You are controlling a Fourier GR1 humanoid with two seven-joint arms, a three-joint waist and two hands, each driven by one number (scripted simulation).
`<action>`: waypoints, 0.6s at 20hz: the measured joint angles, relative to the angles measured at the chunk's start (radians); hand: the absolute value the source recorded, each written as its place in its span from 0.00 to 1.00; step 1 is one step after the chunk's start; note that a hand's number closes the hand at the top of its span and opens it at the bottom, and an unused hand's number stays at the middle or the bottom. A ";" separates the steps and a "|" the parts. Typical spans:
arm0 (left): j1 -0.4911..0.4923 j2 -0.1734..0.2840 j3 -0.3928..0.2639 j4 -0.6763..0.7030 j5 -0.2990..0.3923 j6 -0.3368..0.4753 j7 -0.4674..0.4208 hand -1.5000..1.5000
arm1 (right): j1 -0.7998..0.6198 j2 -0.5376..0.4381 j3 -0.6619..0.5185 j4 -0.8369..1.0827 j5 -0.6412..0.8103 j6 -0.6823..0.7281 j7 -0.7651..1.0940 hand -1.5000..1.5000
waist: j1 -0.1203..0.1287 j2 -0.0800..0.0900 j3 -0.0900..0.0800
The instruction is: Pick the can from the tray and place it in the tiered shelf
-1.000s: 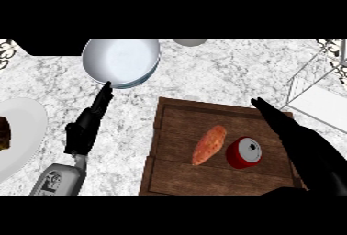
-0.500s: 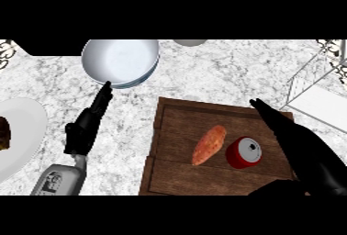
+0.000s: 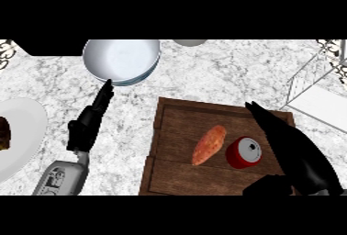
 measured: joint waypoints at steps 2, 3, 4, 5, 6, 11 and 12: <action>0.016 -0.007 -0.001 -0.019 -0.004 -0.002 0.011 0.50 | -0.004 0.029 0.011 0.030 0.037 0.004 -0.008 0.00 | 0.001 0.000 0.000; 0.014 -0.004 0.007 -0.019 -0.002 -0.006 0.015 0.50 | -0.003 0.047 0.026 0.047 0.063 0.002 -0.011 0.00 | 0.002 0.001 -0.001; 0.012 -0.004 0.008 -0.024 -0.006 -0.008 0.023 0.50 | -0.002 0.052 0.011 0.073 0.065 0.006 -0.028 0.00 | 0.002 0.001 -0.001; 0.019 0.001 0.014 -0.036 -0.001 -0.019 0.026 0.50 | 0.005 0.059 0.008 0.081 0.075 0.010 -0.033 0.00 | 0.002 0.001 -0.001; 0.034 0.000 0.013 -0.050 -0.003 -0.023 0.027 0.50 | 0.028 0.055 -0.001 0.068 0.077 0.016 -0.040 0.00 | 0.001 0.001 -0.001; 0.017 -0.019 0.024 -0.039 -0.026 -0.028 0.045 0.50 | 0.035 0.106 -0.024 0.105 0.122 0.051 -0.071 0.00 | 0.000 0.001 -0.001; 0.016 -0.026 0.027 -0.028 -0.029 -0.028 0.033 0.50 | 0.030 0.115 -0.038 0.116 0.122 0.063 -0.080 0.00 | 0.000 0.001 -0.001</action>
